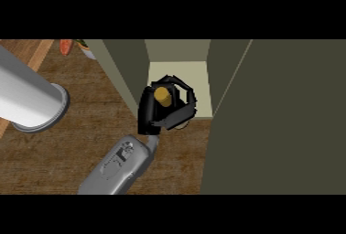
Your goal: Pick up the wine, place it into the cabinet and close the cabinet
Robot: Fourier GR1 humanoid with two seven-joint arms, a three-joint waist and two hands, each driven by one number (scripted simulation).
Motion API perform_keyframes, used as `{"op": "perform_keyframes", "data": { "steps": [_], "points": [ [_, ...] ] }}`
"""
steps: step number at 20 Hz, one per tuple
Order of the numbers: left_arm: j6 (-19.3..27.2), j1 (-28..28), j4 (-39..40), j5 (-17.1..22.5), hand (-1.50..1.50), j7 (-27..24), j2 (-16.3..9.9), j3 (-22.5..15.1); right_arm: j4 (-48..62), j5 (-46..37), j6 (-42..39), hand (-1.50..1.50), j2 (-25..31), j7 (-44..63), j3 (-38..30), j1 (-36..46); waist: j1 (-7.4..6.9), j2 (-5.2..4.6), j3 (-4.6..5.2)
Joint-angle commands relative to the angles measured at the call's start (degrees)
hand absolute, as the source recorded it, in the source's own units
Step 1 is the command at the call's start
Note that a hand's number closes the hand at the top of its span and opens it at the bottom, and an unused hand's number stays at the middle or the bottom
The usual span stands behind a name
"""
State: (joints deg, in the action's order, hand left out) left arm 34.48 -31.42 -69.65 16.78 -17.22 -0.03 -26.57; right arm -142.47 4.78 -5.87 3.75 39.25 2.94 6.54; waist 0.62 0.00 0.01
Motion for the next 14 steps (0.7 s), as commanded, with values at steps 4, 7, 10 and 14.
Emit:
{"op": "perform_keyframes", "data": {
  "steps": [4, 7, 10, 14],
  "points": [
    [2.1, -4.79, 7.62, 4.26, 1.5, -5.6, 0.03, 0.5, -2.54, 4.8, -0.92, -1.5, -0.88, -1.78, -0.87, -1.73, 0.42, -0.14, -0.01],
    [0.63, -4.1, 8.34, 3.01, 1.5, -6.42, 0.03, 2.7, -3.23, 8.14, -1.37, -1.5, 1.08, 1.41, -3.97, 0.58, 0.19, -0.09, -0.01],
    [-1.75, -4.06, 10.7, 4.44, 1.5, -9.18, 0.03, 5.65, -7.74, 9.34, -2.35, -1.5, 1.08, 1.63, -4.37, -3.76, 0.47, -0.05, -0.01],
    [-1.14, -7.76, 12.85, 4.33, 1.5, -5.6, 0.03, 6.06, -6.48, 4.18, -1.38, -1.5, -1.15, 0.22, 0.17, -4.58, 0.24, 0.0, -0.02]
  ]
}}
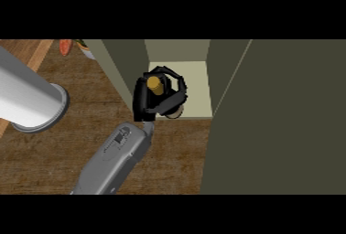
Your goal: Pick up the wine, place it into the cabinet and close the cabinet
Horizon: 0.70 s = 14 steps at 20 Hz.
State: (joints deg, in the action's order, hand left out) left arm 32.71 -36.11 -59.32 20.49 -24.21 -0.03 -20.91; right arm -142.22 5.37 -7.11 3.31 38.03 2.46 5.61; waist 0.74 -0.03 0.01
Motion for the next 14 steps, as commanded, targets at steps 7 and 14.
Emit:
{"op": "perform_keyframes", "data": {
  "steps": [7, 14],
  "points": [
    [-1.65, -7.6, 8.19, 5.24, 1.5, 1.59, 0.02, 1.53, -6.74, 4.6, -1.62, -1.5, -0.48, -0.28, 0.33, -5.69, 0.64, -0.02, -0.02],
    [-5.78, -13.81, 22.98, 4.35, 1.5, -3.51, 0.02, 7.21, -4.39, 5.43, -0.31, -1.5, -0.47, 0.56, -1.25, -1.63, 1.05, -0.29, 0.0]
  ]
}}
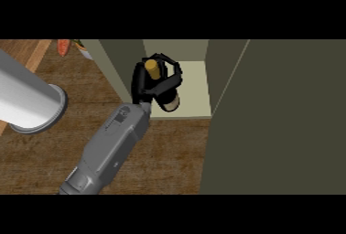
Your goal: Pick up the wine, place it into the cabinet and close the cabinet
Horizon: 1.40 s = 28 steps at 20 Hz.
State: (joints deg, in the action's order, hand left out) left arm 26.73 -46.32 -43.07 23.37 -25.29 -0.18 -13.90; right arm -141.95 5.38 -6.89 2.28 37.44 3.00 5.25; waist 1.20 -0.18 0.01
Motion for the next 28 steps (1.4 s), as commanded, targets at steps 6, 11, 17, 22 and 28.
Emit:
{"op": "perform_keyframes", "data": {
  "steps": [6, 11, 17, 22, 28],
  "points": [
    [-4.38, -5.89, 12.96, -0.21, 1.5, -6.62, -0.75, 6.05, -7.06, 4.58, -0.71, -1.5, -0.1, 2.85, 0.65, -3.31, 0.14, -0.04, 0.0],
    [-0.65, -12.08, 17.96, -1.03, 1.5, -10.17, 0.15, 7.95, -3.19, 7.39, -1.88, -1.5, 1.28, 0.8, -3.63, -0.45, 0.45, -0.22, -0.02],
    [0.06, -13.42, 24.26, 0.17, 1.5, -15.3, 0.17, 8.69, -6.24, 4.48, -2.33, -1.5, -0.59, -0.04, 0.65, -4.34, 1.25, -0.37, -0.01],
    [-2.28, -16.75, 28.56, 1.93, 1.5, -15.23, -0.24, 12.76, -2.96, 5.37, -2.04, -1.5, -0.58, 0.05, -0.12, -1.85, 1.65, -0.75, 0.01],
    [-4.01, -17.08, 30.47, 6.09, 1.5, -16.04, 0.18, 16.57, -5.13, 3.23, -1.68, -1.5, -1.85, 0.48, 3.0, -2.93, 2.71, -0.92, 0.04]
  ]
}}
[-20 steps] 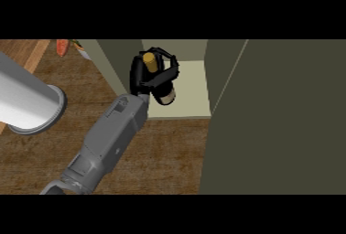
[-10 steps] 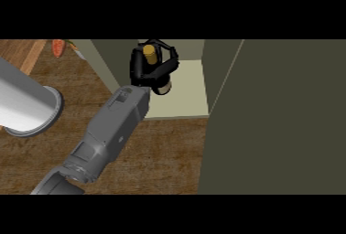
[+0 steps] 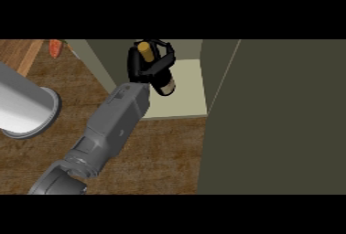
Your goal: Pick up the wine, place it into the cabinet and close the cabinet
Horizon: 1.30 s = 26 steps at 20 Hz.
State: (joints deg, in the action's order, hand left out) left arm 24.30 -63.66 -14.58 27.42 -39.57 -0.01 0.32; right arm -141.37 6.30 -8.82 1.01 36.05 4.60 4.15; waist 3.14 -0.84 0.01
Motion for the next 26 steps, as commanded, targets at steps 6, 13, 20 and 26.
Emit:
{"op": "perform_keyframes", "data": {
  "steps": [6, 13, 20, 26],
  "points": [
    [-1.89, -2.21, 4.24, 1.74, 1.5, -1.34, -0.18, 3.86, -1.93, 4.5, -0.13, -1.5, 0.33, 1.37, -1.58, 0.89, -0.1, -0.23, 0.02],
    [-2.22, -0.88, 6.5, 0.44, 1.5, -4.1, 0.0, 3.49, -3.51, 2.99, -0.4, -1.5, 0.02, 0.68, -0.9, -1.27, 0.01, -0.09, 0.01],
    [0.61, -2.29, 9.1, -1.77, -1.5, -2.39, -1.74, 2.78, -3.8, 1.89, 0.08, -1.5, 0.18, 1.48, 0.88, -0.26, 0.38, -0.3, 0.04],
    [0.22, -1.61, 10.22, -3.31, -1.5, -2.2, -2.61, 2.0, -2.06, -0.7, 0.98, -1.5, -0.86, 0.77, 2.91, 1.39, 0.29, -0.4, 0.08]
  ]
}}
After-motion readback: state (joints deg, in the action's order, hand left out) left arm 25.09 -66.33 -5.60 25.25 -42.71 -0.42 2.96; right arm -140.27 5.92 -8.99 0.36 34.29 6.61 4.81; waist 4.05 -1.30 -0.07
